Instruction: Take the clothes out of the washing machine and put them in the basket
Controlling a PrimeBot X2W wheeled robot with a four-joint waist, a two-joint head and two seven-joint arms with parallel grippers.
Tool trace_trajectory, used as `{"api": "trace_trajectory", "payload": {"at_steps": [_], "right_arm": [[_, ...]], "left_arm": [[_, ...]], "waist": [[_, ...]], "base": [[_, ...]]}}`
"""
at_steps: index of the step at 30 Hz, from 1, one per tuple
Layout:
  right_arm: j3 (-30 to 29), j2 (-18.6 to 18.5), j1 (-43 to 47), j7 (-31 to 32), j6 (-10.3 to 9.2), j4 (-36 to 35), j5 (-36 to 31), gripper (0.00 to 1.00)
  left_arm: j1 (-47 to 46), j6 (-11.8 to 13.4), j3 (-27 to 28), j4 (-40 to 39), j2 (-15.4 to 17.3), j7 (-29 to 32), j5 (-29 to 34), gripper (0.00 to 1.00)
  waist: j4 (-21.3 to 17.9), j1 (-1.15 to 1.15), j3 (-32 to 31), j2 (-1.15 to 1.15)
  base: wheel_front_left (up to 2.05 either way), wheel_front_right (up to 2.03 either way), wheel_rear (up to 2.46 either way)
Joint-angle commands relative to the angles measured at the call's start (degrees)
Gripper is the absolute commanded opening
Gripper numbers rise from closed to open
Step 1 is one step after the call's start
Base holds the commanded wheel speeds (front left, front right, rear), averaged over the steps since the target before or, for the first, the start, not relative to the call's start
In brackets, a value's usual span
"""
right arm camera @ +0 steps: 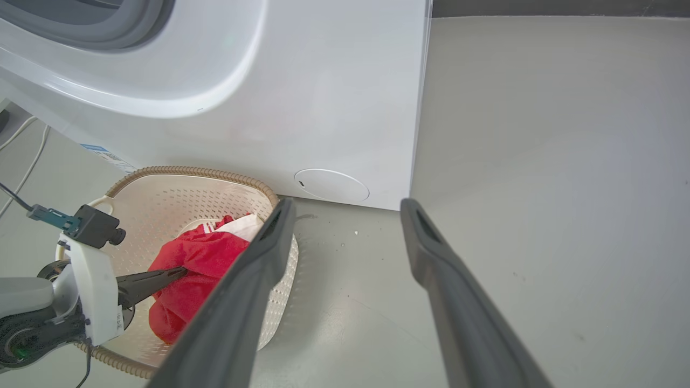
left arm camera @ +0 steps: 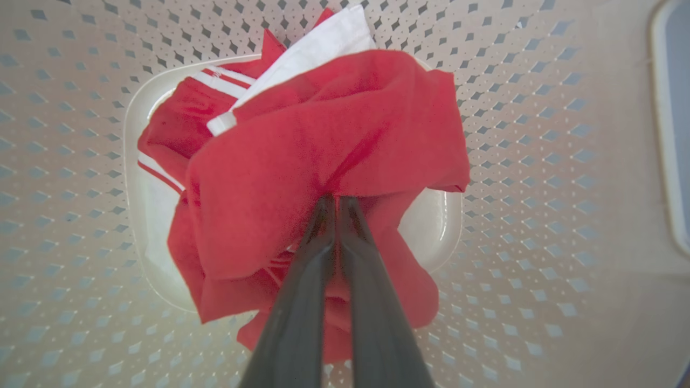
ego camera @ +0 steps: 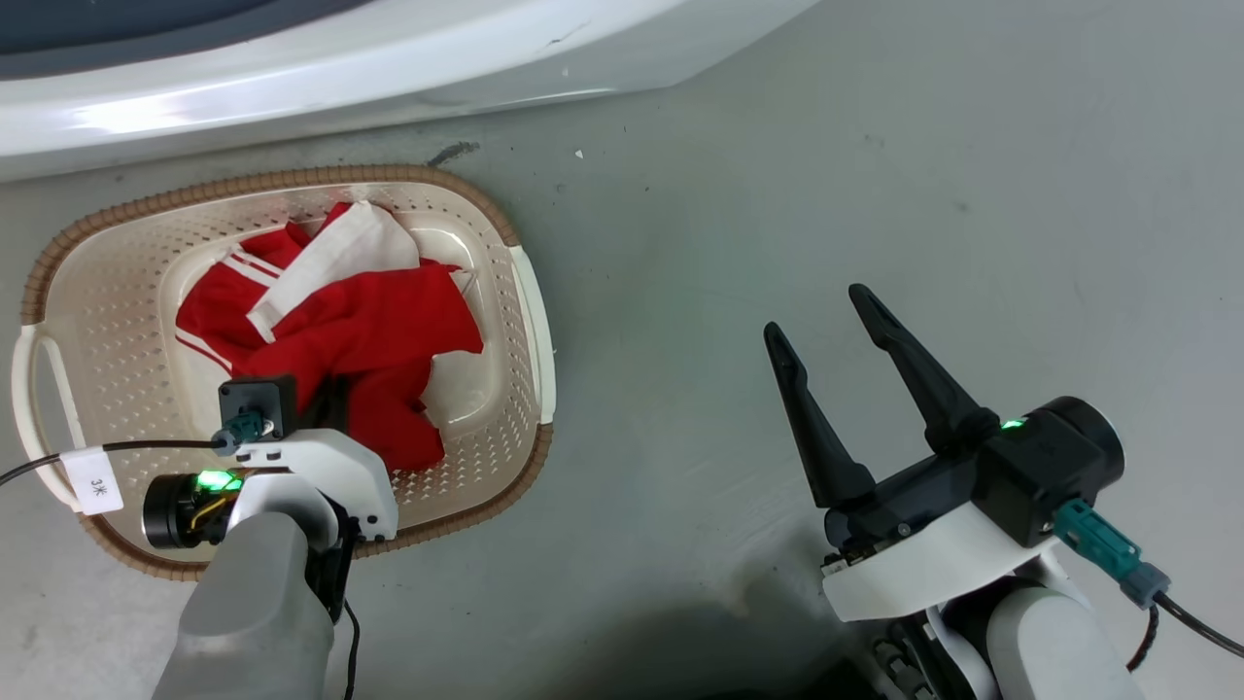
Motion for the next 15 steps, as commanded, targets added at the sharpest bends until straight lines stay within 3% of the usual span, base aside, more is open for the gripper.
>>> {"api": "trace_trajectory", "payload": {"at_steps": [1, 2, 3, 4, 15], "right_arm": [[-0.06, 0.14, -0.80, -0.27, -0.04, 0.37, 0.14, 1.00], [-0.13, 0.13, -0.83, -0.35, -0.04, 0.66, 0.15, 1.00], [-0.14, 0.14, -0.82, -0.45, -0.04, 0.89, 0.09, 1.00], [-0.13, 0.13, -0.82, -0.50, -0.04, 1.23, -0.10, 1.00], [-0.99, 0.11, 2.88, 0.76, -0.04, 5.31, -1.53, 1.00]], "left_arm": [[-0.63, 0.19, 0.18, 0.59, -0.05, -0.14, 0.21, 0.27], [-0.42, 0.15, 0.13, 1.14, -0.18, -0.14, 0.34, 0.52], [-0.09, 0.13, 0.24, 1.45, -0.39, -0.14, 0.23, 0.96], [0.32, 0.17, 0.36, 1.66, -0.57, -0.14, 0.14, 1.00], [9.26, -0.50, 2.05, 0.71, -3.85, -0.14, -1.39, 1.00]], "waist": [[0.07, -0.01, -0.55, 0.00], [0.15, -0.01, -1.14, 0.00], [0.27, -0.01, -1.85, 0.00], [0.46, -0.01, -2.65, 0.00], [4.46, -0.01, -19.40, 0.00]], "base": [[0.00, 0.00, 0.00], [0.00, 0.00, 0.00], [0.00, 0.00, 0.00], [0.00, 0.00, 0.00], [0.00, 0.00, 0.00]]}}
